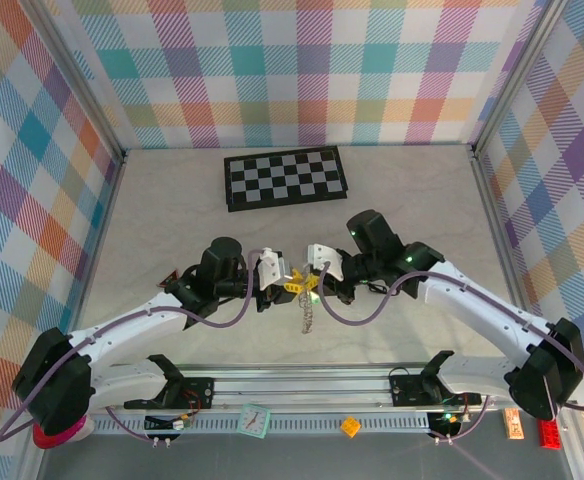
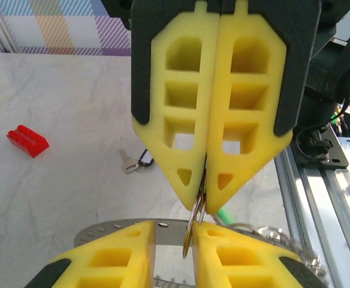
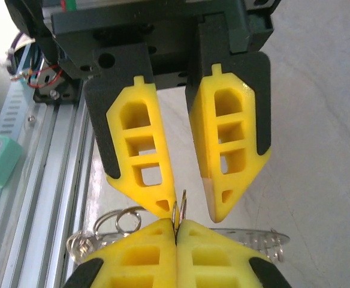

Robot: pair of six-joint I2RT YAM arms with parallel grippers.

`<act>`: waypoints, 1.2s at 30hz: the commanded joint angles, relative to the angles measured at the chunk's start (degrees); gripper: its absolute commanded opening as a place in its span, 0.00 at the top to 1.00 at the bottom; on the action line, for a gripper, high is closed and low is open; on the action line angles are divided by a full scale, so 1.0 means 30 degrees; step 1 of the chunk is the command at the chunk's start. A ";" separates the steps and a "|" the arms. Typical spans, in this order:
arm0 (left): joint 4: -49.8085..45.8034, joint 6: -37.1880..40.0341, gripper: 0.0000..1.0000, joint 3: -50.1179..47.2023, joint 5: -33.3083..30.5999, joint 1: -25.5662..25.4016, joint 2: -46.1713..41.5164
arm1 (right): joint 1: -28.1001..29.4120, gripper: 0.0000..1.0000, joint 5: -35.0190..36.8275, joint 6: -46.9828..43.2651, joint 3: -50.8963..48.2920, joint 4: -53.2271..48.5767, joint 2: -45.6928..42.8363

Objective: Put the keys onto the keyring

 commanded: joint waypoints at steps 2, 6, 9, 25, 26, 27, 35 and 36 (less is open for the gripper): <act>-0.1153 0.0805 0.86 0.1005 0.0387 -0.0113 0.0193 | 0.0619 1.00 -0.0042 -0.1254 0.1153 -0.1395 0.0622; -0.1741 0.1114 1.00 0.1122 0.0431 -0.0102 0.0126 | 0.0574 0.98 0.0162 -0.0470 0.0923 -0.0683 0.0448; -0.1483 0.1084 1.00 0.0790 0.0476 -0.0111 -0.0110 | 0.0036 0.78 0.0099 0.0679 -0.0262 0.0612 -0.0252; 0.2180 0.0553 1.00 -0.1165 0.0953 -0.0128 -0.0417 | -0.0675 0.58 -0.1586 0.3993 -0.3391 0.4150 -0.1349; 0.2198 0.0549 1.00 -0.1193 0.1006 -0.0142 -0.0410 | -0.0675 0.58 -0.1536 0.3993 -0.3367 0.4167 -0.1311; 0.2213 0.0561 1.00 -0.1194 0.1042 -0.0142 -0.0437 | -0.0675 0.59 -0.1379 0.3991 -0.3371 0.4175 -0.1231; 0.2169 0.0473 1.00 -0.1195 0.1043 -0.0142 -0.0468 | -0.0686 0.81 -0.0906 0.3978 -0.3338 0.4093 -0.1301; 0.2155 0.0458 1.00 -0.1209 0.1043 -0.0141 -0.0468 | -0.0697 0.83 -0.0829 0.3964 -0.3317 0.4040 -0.1353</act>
